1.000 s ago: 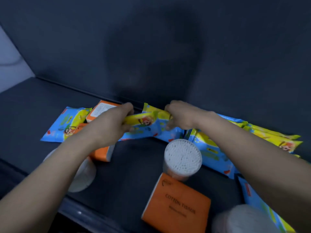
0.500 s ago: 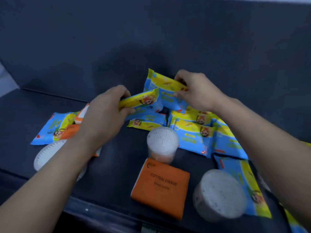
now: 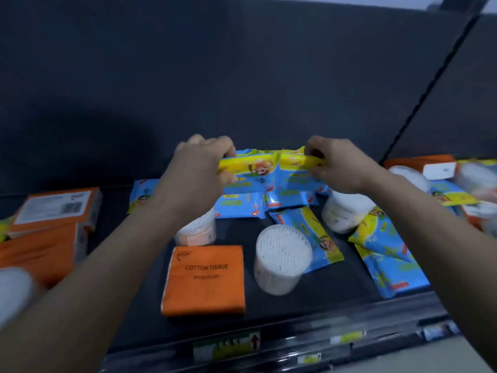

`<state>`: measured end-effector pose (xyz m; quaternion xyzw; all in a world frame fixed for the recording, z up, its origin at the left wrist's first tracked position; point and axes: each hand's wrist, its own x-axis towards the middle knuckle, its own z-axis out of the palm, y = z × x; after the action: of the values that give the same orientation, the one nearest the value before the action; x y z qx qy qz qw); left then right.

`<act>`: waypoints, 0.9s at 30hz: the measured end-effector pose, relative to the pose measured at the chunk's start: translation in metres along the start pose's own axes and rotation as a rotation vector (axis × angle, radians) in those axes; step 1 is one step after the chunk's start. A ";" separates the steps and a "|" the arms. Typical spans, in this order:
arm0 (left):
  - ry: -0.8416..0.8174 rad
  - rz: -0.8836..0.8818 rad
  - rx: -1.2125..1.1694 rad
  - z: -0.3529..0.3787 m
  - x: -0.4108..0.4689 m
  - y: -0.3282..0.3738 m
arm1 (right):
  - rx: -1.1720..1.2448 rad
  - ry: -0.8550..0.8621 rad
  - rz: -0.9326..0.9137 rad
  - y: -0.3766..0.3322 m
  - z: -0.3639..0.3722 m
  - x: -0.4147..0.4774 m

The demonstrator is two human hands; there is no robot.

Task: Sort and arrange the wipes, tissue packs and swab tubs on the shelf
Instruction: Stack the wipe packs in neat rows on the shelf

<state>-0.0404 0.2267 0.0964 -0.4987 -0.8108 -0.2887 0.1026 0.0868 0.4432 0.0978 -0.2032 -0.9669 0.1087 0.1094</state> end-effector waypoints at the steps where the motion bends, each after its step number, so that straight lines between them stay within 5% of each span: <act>1: -0.030 0.030 0.046 0.004 0.002 0.002 | -0.003 -0.013 0.011 0.005 0.003 -0.002; 7: -0.130 0.110 0.292 0.019 0.026 0.014 | -0.040 -0.082 -0.002 0.020 0.019 0.003; 22: -0.386 -0.096 0.742 0.076 0.011 0.006 | -0.129 -0.365 -0.157 0.035 0.031 0.018; 27: -0.387 -0.153 0.778 0.081 0.015 -0.001 | -0.240 -0.298 -0.159 0.031 0.035 0.022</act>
<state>-0.0385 0.2838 0.0367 -0.4064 -0.8980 0.1297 0.1074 0.0700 0.4739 0.0604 -0.1194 -0.9914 0.0125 -0.0516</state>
